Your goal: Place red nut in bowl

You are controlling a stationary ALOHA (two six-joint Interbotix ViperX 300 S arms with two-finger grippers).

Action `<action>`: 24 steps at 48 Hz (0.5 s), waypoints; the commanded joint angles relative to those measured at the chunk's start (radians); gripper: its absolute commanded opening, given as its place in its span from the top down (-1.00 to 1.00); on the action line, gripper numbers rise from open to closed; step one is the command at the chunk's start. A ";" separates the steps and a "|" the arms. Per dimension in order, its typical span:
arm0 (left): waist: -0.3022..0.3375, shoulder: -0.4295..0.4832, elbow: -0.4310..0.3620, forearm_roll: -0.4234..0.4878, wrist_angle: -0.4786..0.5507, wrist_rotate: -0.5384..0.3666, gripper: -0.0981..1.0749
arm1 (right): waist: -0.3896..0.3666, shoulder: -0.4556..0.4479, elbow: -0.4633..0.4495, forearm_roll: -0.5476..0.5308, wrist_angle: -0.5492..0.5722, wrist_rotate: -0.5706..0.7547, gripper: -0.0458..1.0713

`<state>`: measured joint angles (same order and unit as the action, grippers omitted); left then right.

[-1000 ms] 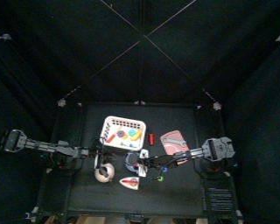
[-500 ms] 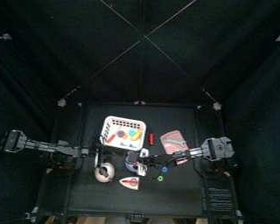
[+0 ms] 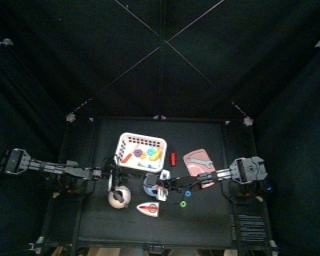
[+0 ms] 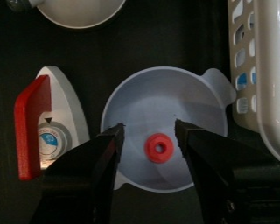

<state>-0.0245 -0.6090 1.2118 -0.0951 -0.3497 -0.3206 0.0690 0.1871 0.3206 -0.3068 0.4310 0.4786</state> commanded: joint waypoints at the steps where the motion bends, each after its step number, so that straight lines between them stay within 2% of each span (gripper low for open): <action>1: 0.003 -0.002 -0.011 0.000 -0.011 0.002 -0.40 | -0.003 -0.020 -0.017 0.002 0.002 0.000 -0.61; 17: 0.002 -0.002 -0.009 0.000 -0.009 0.000 -0.40 | -0.002 -0.018 -0.009 0.003 -0.017 0.000 -0.61; 24: 0.000 -0.002 -0.009 0.000 -0.009 0.000 -0.40 | 0.006 -0.054 0.025 0.008 -0.015 0.000 -0.61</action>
<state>-0.0230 -0.6090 1.2134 -0.0951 -0.3497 -0.3221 0.0706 0.1871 0.3359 -0.3022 0.4218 0.4786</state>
